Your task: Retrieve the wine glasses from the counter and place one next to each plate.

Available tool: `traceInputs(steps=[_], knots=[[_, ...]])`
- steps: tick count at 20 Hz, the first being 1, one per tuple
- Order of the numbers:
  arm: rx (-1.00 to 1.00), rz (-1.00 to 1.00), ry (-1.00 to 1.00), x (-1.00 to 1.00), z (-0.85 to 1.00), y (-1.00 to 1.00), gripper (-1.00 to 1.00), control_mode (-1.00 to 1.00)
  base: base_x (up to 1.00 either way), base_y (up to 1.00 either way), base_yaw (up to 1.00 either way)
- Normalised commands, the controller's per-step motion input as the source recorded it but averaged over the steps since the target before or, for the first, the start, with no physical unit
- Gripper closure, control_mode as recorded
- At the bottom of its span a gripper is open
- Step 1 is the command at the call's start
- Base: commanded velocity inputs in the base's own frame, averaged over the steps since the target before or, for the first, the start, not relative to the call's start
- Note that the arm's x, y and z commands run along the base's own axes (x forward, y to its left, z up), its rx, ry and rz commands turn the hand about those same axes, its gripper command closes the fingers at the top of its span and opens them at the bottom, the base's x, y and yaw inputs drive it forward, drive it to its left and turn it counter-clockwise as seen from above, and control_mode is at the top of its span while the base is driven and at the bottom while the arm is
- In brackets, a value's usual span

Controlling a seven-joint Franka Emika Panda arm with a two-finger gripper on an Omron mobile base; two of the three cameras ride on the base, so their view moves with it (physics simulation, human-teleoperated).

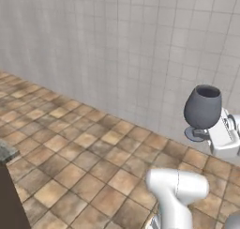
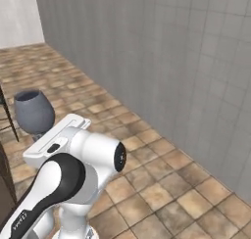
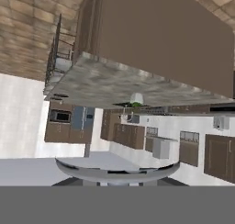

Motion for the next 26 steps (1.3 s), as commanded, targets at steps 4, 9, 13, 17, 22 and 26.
traceInputs(steps=[4,9,13,17,22,26], knots=[[0.00,0.00,0.00,0.00,0.00,0.00,1.00,1.00,1.00,-0.67,0.49],[0.00,0.00,0.00,0.00,0.00,0.00,1.00,1.00,1.00,-0.37,0.64],[0.00,0.00,0.00,0.00,0.00,0.00,1.00,1.00,1.00,-0.21,0.75],[0.00,0.00,0.00,0.00,0.00,0.00,1.00,1.00,1.00,-0.21,0.77],[0.00,0.00,0.00,0.00,0.00,0.00,1.00,1.00,1.00,-0.68,0.59],[0.00,0.00,0.00,0.00,0.00,0.00,1.00,1.00,0.99,-1.00,0.24]])
